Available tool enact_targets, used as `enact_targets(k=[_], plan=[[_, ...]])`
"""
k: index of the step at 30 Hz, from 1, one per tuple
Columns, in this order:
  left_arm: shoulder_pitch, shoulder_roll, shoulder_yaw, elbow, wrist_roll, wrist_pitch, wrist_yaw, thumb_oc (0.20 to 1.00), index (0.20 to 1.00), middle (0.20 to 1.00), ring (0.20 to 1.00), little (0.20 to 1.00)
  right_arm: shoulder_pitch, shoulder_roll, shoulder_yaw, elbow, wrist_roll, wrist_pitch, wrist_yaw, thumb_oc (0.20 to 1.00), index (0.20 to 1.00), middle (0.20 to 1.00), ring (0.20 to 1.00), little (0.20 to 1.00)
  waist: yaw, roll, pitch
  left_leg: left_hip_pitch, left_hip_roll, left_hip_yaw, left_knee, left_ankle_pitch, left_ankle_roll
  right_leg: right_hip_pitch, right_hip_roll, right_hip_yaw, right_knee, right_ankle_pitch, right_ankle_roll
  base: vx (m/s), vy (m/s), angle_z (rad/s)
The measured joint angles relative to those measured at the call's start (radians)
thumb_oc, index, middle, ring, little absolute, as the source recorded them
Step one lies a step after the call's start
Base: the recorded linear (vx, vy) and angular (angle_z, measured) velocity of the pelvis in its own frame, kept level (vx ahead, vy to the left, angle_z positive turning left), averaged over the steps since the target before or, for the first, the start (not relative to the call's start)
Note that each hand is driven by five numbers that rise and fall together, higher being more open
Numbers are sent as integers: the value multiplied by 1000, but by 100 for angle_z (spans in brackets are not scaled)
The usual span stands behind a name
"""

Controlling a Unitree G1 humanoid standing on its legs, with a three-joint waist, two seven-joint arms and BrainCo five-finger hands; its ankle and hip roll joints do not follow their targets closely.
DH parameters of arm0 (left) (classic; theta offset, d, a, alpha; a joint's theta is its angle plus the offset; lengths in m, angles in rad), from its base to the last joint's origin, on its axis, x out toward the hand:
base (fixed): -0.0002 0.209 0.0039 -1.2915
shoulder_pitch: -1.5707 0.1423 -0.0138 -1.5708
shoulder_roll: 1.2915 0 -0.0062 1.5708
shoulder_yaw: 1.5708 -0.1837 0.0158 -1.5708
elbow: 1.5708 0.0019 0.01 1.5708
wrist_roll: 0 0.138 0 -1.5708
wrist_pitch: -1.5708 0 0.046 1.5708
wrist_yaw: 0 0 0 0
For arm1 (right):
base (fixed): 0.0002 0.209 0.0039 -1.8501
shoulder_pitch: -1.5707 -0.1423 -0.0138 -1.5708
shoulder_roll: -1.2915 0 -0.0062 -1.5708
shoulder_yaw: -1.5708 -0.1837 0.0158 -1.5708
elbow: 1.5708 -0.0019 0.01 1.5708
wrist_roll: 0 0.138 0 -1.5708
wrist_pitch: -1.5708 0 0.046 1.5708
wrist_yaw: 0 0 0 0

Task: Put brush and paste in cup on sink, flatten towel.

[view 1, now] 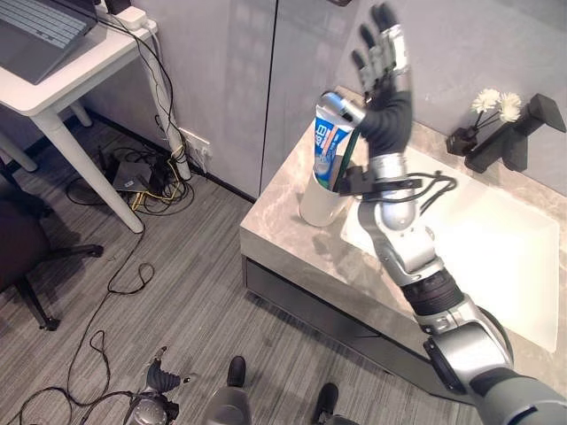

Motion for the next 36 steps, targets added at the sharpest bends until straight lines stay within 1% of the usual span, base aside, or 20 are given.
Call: enact_targets(k=[4,5,6,8,10,12,13,15,18,19,21,23,24,26,28,30,31,33,35,36], plan=[[-10,1,1,-8,0,0,0,1000,1000,1000,1000,1000,0,-8,-8,-14,-26,-1,-13,1000,1000,1000,1000,1000,-9,3,-24,2,-2,2,1,-1,2,-1,-2,1,0,6,10,19,31,3],[-12,6,5,-87,-1,4,-1,1000,1000,1000,1000,1000,38,-99,-76,-99,-116,29,-31,1000,1000,1000,1000,1000,-10,4,-24,-6,-4,-7,-1,1,6,2,-4,-7,0,9,13,14,52,42],[11,11,26,-185,0,-27,9,1000,1000,1000,1000,1000,109,-221,-215,-181,-265,16,-94,1000,1000,1000,1000,1000,3,8,-26,-12,-7,-30,-13,13,7,3,-6,-6,0,25,25,-7,37,38],[41,33,48,-217,-1,-51,22,1000,1000,1000,1000,1000,168,-329,-399,-206,-415,15,-199,1000,1000,1000,1000,1000,-21,15,-39,9,-3,-15,-26,18,13,7,-6,4,4,43,33,-11,40,-2],[60,44,74,-226,-2,-55,34,1000,1000,1000,1000,1000,270,-411,-532,-203,-504,15,-260,1000,1000,1000,1000,1000,-43,29,-45,30,2,-14,-33,16,21,-1,-20,1,67,13,47,-2,35,-10],[59,58,91,-238,0,-59,41,1000,1000,1000,1000,1000,414,-438,-658,-190,-551,24,-324,1000,1000,1000,1000,1000,-67,36,-56,51,2,-13,-33,6,34,-19,-37,-1,209,-84,51,-1,65,4],[59,69,91,-241,0,-61,47,1000,1000,1000,1000,1000,489,-440,-716,-171,-572,28,-356,1000,1000,1000,1000,1000,-83,32,-72,52,-9,-22,-30,4,27,-29,-37,0,225,-86,53,7,72,0],[71,75,92,-259,1,-61,47,1000,1000,1000,1000,1000,589,-439,-818,-73,-590,51,-423,1000,1000,1000,1000,1000,-110,27,-103,31,-21,-24,-30,-5,33,-20,-34,8,151,-63,67,5,73,-14],[85,75,109,-285,1,-63,51,1000,1000,1000,1000,1000,692,-421,-916,115,-548,120,-500,1000,1000,1000,1000,1000,-137,32,-102,28,-28,3,-34,-4,37,-8,-36,24,75,-5,78,14,121,-25],[90,75,138,-313,-1,-61,53,1000,1000,1000,1000,1000,749,-379,-972,235,-505,95,-529,1000,1000,1000,1000,1000,-161,42,-98,19,-33,-7,-23,-11,44,-39,-35,23,119,9,72,3,199,-5],[109,91,165,-349,-6,-66,57,1000,1000,1000,1000,1000,771,-307,-1011,387,-369,109,-552,1000,1000,1000,1000,1000,-176,49,-95,25,-24,-1,-17,-18,56,-53,-30,24,137,55,66,-15,119,-28],[120,98,173,-368,-17,-66,61,1000,1000,1000,1000,1000,782,-285,-1016,538,-235,55,-571,1000,1000,1000,1000,1000,-184,75,-76,40,-25,37,-16,-31,80,-68,-39,-2,162,89,40,-19,159,-51],[116,103,176,-384,-27,-67,62,1000,1000,1000,1000,1000,783,-284,-1009,616,-175,55,-562,1000,1000,1000,1000,1000,-186,77,-71,52,-29,40,-18,-35,82,-84,-36,-4,196,88,41,3,113,-33],[113,111,200,-426,-47,-68,70,1000,1000,1000,1000,1000,814,-256,-987,728,-49,40,-526,1000,1000,1000,1000,1000,-204,89,-41,72,-27,42,-22,-27,102,-133,-28,12,310,40,85,6,79,-17],[119,127,229,-441,-53,-68,81,1000,1000,1000,1000,1000,838,-236,-945,829,25,32,-485,1000,1000,1000,1000,1000,-198,84,-39,72,-25,62,-19,-27,106,-174,-23,-4,373,-20,70,37,14,-23],[141,148,264,-504,-90,-73,90,1000,1000,1000,1000,1000,815,-222,-889,1086,180,37,-386,1000,1000,1000,1000,1000,-180,81,-18,105,-33,100,-33,-29,102,-136,-20,-141,287,-80,63,72,-139,-50],[138,146,273,-516,-105,-80,90,1000,1000,1000,1000,1000,821,-215,-840,1148,200,23,-343,1000,1000,1000,1000,1000,-186,81,-14,105,-30,99,-33,-32,90,-120,5,-98,233,-103,70,81,-169,-5],[133,141,297,-546,-141,-98,96,1000,1000,1000,1000,1000,825,-147,-768,1206,231,56,-260,1000,1000,1000,1000,1000,-182,65,-2,118,-37,90,-33,-25,78,-76,28,-55,160,-106,66,17,-76,20],[157,140,295,-640,-168,-112,95,1000,1000,1000,1000,1000,829,-74,-671,1267,235,120,-162,1000,1000,1000,1000,1000,-173,28,-15,134,-59,93,-33,-34,63,-29,38,-26,97,-100,29,72,-105,1],[170,140,296,-689,-179,-116,77,1000,1000,1000,1000,1000,828,-64,-630,1298,215,139,-113,1000,1000,1000,1000,1000,-167,31,-12,140,-63,98,-33,-39,51,3,39,-25,44,-105,12,113,-141,-9]])
